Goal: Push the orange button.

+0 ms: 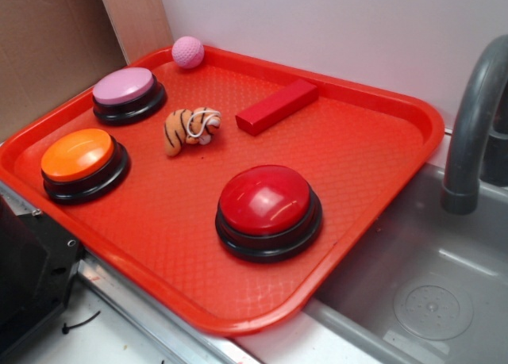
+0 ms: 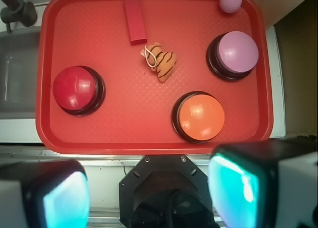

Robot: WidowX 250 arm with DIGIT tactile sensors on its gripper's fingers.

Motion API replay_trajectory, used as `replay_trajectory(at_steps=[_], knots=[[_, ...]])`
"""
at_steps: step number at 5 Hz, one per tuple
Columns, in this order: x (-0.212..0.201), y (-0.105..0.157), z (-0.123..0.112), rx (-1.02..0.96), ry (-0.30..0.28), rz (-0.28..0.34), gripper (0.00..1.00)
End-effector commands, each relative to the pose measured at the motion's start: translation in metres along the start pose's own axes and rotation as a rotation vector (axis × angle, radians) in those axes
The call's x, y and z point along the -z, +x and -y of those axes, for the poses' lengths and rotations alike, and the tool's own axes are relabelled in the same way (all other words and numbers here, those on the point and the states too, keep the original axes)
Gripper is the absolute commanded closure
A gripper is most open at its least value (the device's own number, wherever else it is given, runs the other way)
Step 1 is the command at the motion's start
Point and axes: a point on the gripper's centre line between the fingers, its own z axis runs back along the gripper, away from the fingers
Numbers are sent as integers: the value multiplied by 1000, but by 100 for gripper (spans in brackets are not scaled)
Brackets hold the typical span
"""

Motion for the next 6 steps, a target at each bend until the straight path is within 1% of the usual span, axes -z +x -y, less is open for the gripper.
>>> replay_trajectory(at_steps=[1,2,3,4,5,6], knots=[[0,0,0,0,0,0,0],[52,26,-7,134,21,-87,0],[106,45,-10,229,33,-155,0],[146,46,-24,216,12,-206,0],[177,38,-41,275,32,-165,0],[186,32,-46,294,55,-170,0]])
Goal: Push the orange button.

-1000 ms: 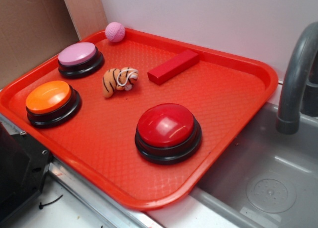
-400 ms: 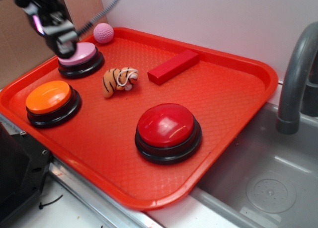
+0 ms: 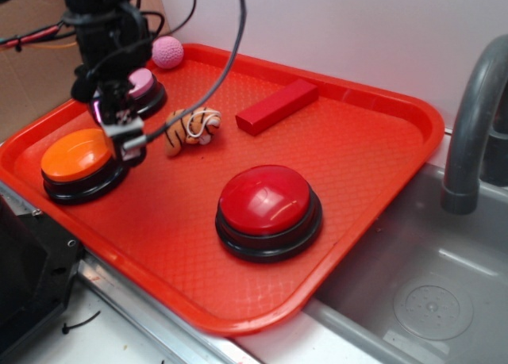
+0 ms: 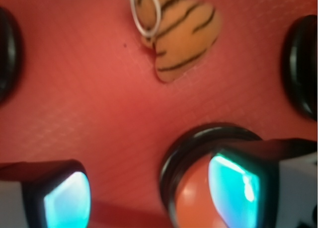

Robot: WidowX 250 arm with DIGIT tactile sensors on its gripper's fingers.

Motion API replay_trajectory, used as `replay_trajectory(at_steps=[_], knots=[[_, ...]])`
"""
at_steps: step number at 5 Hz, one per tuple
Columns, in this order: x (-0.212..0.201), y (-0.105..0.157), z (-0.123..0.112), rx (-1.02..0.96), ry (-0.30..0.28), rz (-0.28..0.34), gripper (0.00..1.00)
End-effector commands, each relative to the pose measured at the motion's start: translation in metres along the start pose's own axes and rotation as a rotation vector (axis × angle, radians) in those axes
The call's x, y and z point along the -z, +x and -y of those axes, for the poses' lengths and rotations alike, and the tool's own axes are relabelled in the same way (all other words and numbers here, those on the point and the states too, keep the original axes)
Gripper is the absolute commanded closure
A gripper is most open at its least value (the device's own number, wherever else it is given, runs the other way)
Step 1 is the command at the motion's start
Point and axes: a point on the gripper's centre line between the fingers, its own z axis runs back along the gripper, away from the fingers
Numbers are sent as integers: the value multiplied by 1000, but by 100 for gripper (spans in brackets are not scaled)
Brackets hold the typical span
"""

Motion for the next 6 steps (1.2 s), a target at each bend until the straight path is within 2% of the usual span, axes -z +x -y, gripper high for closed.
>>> replay_trajectory(at_steps=[1,3,4,5,6], knots=[[15,-4,-4,33,54,-5,0],[19,-9,-7,18,49,-25,0],[9,-11,-8,9,49,4,0],[-19,-16,-12,-28,61,40,0],[-32,-23,-17,-61,70,52,0]])
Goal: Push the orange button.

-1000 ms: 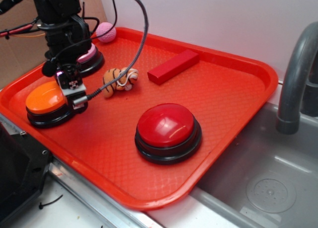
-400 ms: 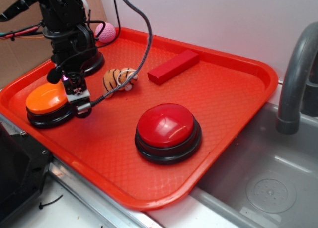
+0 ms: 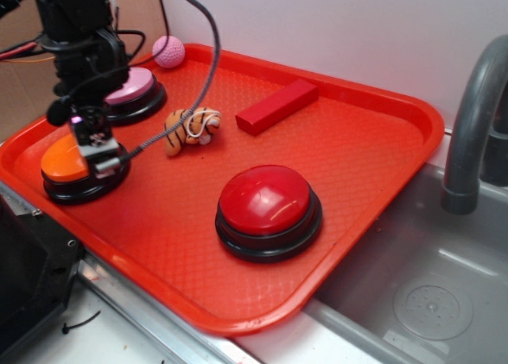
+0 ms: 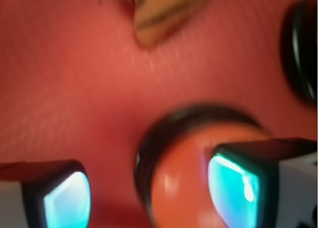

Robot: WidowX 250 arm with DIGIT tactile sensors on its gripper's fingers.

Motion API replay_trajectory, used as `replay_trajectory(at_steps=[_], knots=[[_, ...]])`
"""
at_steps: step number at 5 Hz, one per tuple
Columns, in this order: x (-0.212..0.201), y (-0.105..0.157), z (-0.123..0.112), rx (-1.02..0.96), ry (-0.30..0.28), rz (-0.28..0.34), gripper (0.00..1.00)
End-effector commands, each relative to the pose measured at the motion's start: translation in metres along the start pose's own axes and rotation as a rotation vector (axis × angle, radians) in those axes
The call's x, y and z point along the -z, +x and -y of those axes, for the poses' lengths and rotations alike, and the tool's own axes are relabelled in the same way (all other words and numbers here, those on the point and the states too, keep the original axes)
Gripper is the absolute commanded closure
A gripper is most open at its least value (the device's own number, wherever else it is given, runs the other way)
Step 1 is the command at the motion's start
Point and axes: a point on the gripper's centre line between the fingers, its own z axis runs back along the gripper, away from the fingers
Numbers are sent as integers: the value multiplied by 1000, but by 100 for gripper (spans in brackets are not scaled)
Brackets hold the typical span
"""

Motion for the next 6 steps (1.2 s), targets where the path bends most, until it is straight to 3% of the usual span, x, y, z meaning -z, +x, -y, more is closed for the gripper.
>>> replay_trajectory(at_steps=[1,2,3,4,5,6], knots=[[-27,-5,-15,-68,21,48,0],[-33,-9,-18,-98,-10,114,0],[-44,-15,-22,-137,19,124,0],[-51,-19,-27,-169,26,117,0],[-58,-22,-29,-201,48,71,0],[-66,-21,-30,-209,58,77,0]])
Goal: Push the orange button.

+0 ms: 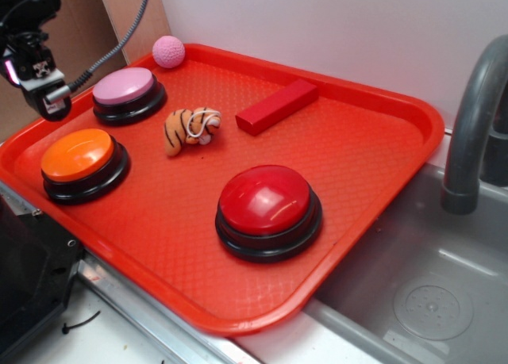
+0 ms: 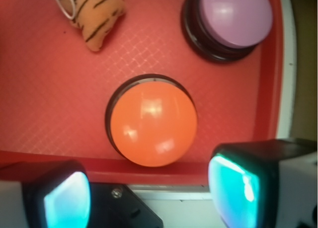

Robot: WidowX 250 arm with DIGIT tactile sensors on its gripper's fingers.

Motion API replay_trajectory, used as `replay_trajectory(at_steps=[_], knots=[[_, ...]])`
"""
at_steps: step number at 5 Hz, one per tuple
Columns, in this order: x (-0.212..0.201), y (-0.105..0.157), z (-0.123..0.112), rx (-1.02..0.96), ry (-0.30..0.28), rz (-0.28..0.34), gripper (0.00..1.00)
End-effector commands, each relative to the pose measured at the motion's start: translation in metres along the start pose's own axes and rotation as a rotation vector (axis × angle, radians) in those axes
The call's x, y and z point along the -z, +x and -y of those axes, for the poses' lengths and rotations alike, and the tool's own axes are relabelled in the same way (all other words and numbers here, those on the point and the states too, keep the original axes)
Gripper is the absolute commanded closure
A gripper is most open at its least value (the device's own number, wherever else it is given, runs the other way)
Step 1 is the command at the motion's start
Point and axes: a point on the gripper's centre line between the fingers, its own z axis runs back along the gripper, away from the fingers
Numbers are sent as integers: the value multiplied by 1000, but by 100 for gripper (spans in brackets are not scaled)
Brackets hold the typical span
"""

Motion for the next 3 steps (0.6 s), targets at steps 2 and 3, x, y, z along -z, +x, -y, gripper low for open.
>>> replay_trajectory(at_steps=[2,3], knots=[[-31,7,-2,-20,53,27,0],[-36,4,-4,-35,82,25,0]])
